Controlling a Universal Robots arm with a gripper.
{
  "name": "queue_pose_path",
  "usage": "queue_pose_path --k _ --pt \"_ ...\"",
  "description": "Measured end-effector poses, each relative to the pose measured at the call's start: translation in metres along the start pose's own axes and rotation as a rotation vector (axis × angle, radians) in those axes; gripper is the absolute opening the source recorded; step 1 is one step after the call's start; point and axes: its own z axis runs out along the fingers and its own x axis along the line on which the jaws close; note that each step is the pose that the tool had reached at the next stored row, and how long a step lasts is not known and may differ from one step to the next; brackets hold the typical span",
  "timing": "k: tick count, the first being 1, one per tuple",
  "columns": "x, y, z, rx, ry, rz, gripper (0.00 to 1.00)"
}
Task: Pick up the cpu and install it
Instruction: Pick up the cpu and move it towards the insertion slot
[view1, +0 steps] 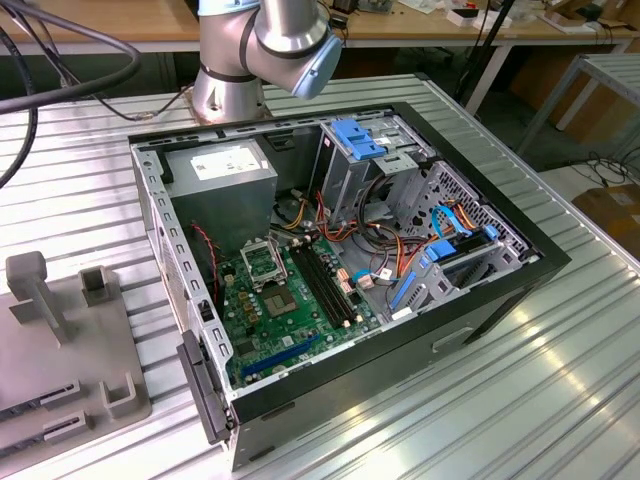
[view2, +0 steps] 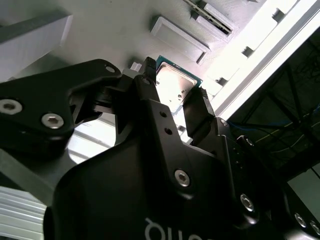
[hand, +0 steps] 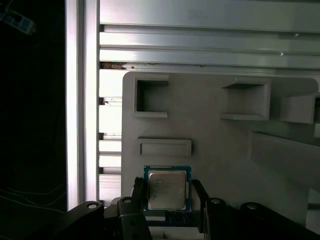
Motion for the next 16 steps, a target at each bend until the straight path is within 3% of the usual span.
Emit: queue_pose_path --k 16 --pt "0.0000 -0.0001 -0.0038 0.0000 0.0001 0.000 0.47"
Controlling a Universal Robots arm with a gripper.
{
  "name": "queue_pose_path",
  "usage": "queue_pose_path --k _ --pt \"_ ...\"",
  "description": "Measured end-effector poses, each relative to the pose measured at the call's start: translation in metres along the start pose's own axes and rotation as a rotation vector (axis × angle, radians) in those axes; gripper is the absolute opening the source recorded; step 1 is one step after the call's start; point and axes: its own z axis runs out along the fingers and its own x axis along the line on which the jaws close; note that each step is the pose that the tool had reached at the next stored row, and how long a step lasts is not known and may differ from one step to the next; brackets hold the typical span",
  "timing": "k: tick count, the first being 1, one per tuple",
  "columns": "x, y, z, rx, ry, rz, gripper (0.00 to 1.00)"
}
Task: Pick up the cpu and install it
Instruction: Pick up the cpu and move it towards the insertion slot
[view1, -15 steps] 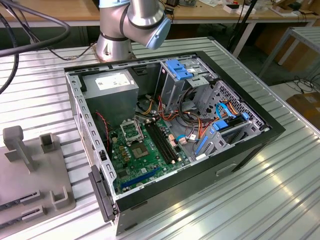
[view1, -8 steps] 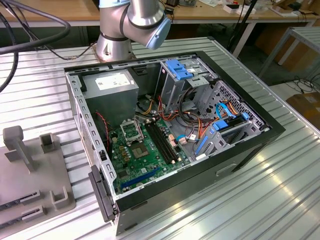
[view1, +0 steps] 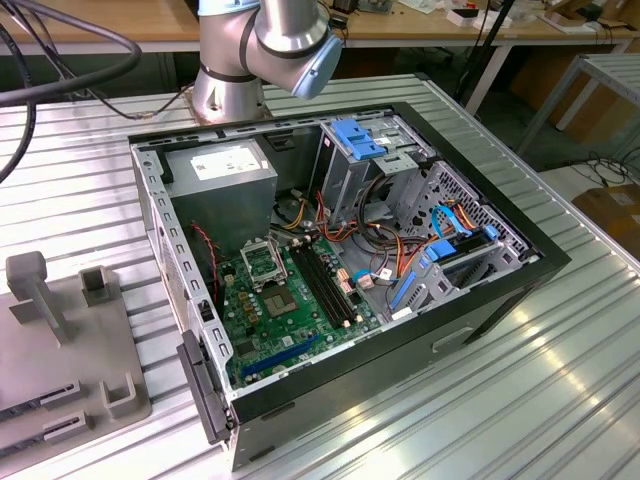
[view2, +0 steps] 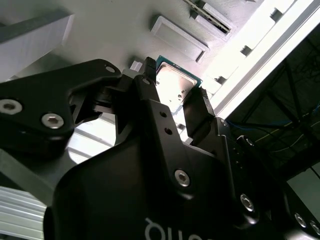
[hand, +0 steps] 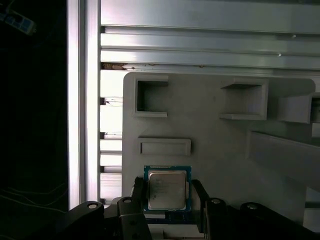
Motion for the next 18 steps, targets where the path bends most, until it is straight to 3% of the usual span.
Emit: queue_pose_path --k 18 --pt "0.0000 -0.0001 -0.0046 0.0000 0.0001 0.000 0.47"
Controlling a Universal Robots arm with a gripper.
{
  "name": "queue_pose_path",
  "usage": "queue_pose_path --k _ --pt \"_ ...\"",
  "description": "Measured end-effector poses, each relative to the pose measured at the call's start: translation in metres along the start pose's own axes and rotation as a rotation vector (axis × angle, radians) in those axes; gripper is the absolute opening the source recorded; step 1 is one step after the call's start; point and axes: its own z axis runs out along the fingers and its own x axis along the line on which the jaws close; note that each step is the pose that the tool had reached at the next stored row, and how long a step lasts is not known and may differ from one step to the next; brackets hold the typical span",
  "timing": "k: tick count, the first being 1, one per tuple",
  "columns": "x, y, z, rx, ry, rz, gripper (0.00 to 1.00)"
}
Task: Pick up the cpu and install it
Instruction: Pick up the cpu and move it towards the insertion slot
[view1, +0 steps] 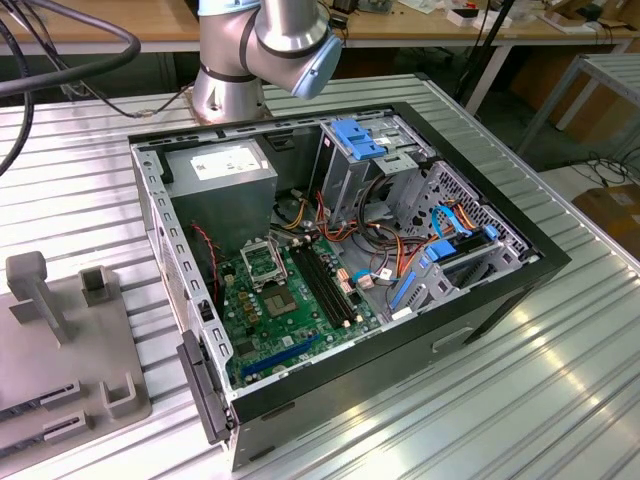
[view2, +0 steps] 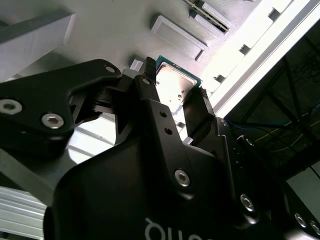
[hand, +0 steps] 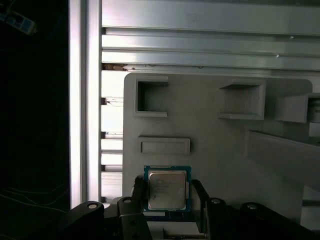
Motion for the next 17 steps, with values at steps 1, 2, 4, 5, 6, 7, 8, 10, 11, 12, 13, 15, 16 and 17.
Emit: queue_pose_path --k 1,2,4,5,6,7,8,10,11,12,13,15,16,17 --pt "0.0000 0.0000 -0.0002 0.0000 0.0000 0.000 0.47" --pt "0.0000 0.0000 -0.0004 0.0000 0.0000 0.000 0.47" --pt "0.0000 0.0000 -0.0008 0.0000 0.0000 0.000 0.47" --pt "0.0000 0.0000 -0.0010 0.0000 0.0000 0.000 0.47" --pt "0.0000 -0.0001 -0.0013 0.0000 0.0000 0.000 0.47" --pt "0.0000 -0.0001 -0.0016 0.0000 0.0000 0.000 0.47" --pt "0.0000 -0.0001 -0.0018 0.0000 0.0000 0.000 0.47" --pt "0.0000 -0.0001 -0.0023 0.0000 0.0000 0.000 0.47" --pt "0.0000 -0.0001 -0.0026 0.0000 0.0000 0.000 0.47" --pt "0.0000 -0.0001 -0.0028 0.0000 0.0000 0.000 0.47" --pt "0.0000 -0.0001 -0.0030 0.0000 0.0000 0.000 0.47" --pt "0.0000 -0.0001 -0.0034 0.0000 0.0000 0.000 0.47" --pt "0.0000 -0.0001 -0.0037 0.0000 0.0001 0.000 0.47" --pt "0.0000 -0.0001 -0.0039 0.0000 0.0001 0.000 0.47"
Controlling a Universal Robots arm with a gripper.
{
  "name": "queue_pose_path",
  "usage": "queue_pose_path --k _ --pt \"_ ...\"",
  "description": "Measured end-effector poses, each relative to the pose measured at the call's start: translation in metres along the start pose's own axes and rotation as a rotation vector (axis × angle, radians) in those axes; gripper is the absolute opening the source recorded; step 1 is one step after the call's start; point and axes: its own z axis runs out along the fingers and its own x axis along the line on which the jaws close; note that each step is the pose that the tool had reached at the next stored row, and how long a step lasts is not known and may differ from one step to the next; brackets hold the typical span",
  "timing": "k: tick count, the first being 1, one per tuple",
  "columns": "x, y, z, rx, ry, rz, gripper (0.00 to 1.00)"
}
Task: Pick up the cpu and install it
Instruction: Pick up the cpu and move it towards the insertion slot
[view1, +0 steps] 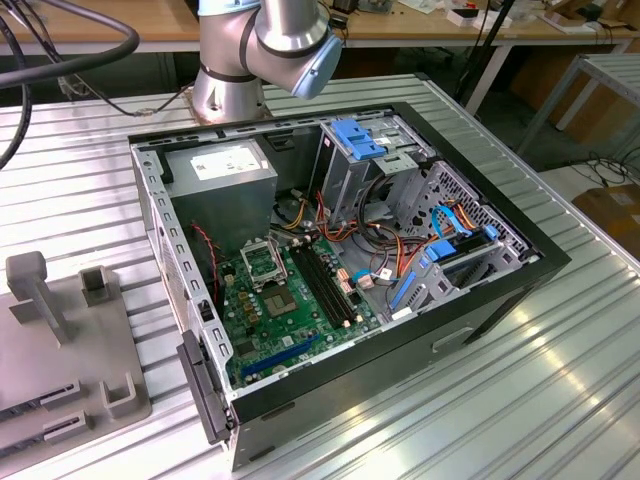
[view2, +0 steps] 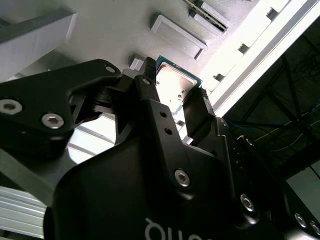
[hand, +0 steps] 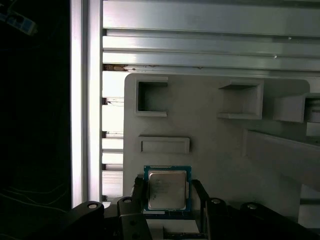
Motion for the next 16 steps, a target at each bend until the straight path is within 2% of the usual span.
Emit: queue_pose_path --k 16 --pt "0.0000 -0.0001 -0.0034 0.0000 -0.0001 0.000 0.47"
